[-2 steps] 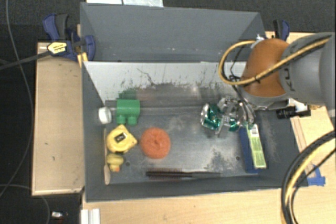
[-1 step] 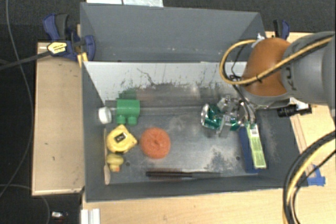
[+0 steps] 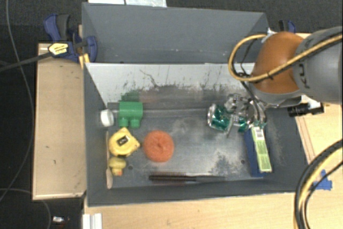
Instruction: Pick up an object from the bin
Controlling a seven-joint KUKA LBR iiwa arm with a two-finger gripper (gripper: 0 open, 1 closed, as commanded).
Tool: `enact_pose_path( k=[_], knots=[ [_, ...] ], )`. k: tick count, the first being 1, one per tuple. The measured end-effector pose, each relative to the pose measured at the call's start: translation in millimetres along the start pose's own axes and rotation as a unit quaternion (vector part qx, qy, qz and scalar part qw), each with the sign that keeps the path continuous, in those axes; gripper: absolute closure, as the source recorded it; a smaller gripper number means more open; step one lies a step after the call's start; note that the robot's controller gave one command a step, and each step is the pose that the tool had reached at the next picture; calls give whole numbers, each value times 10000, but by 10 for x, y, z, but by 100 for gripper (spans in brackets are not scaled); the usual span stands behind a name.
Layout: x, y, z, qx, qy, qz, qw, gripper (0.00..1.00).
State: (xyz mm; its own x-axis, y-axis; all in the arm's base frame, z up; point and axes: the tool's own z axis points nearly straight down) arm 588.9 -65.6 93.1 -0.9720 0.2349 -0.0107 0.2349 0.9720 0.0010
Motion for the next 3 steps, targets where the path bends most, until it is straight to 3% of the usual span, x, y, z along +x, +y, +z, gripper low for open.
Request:
enact_pose_path(
  k=[1,3],
  knots=[
    [-34,6,-342,-10,-55,4,10000,100],
    [-26,4,-687,-10,-35,-11,10000,100]
  ],
)
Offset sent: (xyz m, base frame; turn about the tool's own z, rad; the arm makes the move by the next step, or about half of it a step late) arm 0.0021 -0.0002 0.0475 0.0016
